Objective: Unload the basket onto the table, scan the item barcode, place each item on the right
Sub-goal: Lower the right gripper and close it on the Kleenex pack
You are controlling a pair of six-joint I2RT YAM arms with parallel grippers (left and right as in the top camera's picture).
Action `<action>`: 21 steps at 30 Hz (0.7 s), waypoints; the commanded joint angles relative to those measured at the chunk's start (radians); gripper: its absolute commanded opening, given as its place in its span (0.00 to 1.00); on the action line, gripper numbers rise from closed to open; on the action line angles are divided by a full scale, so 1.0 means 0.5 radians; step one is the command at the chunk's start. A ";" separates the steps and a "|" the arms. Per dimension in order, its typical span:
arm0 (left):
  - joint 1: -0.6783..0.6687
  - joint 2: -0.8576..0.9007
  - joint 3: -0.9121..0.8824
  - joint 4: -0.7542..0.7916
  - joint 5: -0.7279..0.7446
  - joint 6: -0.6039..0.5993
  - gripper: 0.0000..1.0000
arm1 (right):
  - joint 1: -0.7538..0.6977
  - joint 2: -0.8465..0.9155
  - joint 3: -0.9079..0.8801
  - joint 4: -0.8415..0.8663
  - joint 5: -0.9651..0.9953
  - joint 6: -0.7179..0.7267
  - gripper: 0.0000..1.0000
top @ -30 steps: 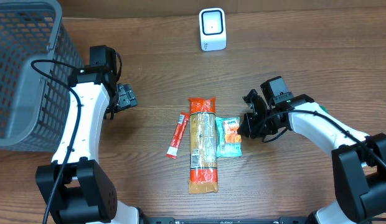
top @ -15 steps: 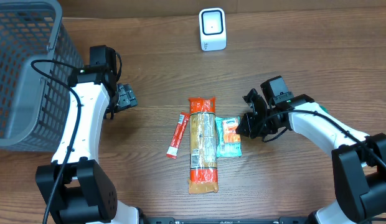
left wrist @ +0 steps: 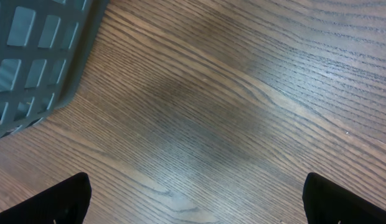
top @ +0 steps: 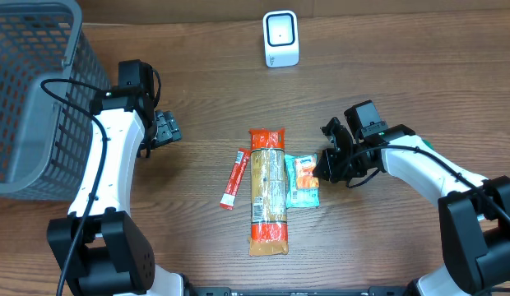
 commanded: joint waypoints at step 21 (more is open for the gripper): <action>-0.002 -0.042 0.037 0.000 -0.013 0.051 1.00 | 0.010 -0.004 -0.026 0.019 -0.106 0.007 0.25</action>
